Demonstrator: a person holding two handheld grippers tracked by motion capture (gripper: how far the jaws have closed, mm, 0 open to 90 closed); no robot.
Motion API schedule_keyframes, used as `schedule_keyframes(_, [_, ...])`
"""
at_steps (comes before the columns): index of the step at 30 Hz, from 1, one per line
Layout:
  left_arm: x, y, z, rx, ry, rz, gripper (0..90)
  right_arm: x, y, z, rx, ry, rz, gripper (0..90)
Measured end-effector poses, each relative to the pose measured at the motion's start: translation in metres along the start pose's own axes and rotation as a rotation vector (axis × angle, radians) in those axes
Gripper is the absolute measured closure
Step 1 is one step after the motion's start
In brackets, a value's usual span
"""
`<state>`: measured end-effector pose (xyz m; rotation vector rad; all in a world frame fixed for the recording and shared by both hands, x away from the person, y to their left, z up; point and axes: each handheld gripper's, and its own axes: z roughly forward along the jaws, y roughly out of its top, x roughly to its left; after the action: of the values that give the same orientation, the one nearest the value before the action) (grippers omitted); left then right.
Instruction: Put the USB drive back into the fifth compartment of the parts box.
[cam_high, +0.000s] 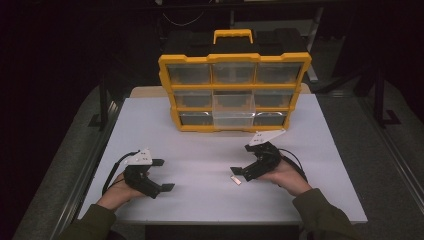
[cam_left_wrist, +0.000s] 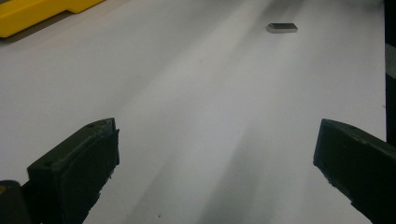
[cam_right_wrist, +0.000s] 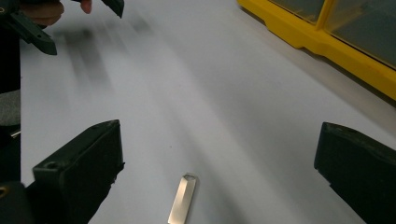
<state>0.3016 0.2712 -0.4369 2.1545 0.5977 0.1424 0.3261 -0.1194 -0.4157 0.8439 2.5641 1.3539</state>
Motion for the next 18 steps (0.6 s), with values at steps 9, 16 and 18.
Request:
schedule_keyframes(9, [-0.0002,0.0004,-0.0013,-0.004,0.004,0.001,0.0,0.0020,0.0065,0.0070,0.011,0.021,-0.008,0.5])
schedule_keyframes(16, [0.0001,0.0003,-0.0015,-0.004,0.009,0.003,0.0,0.0017,0.0057,0.0082,0.029,0.019,-0.018,0.5])
schedule_keyframes(18, [-0.0001,0.0003,-0.0017,-0.006,0.009,0.005,0.0,0.0021,0.0055,0.0083,0.033,0.018,-0.022,0.5])
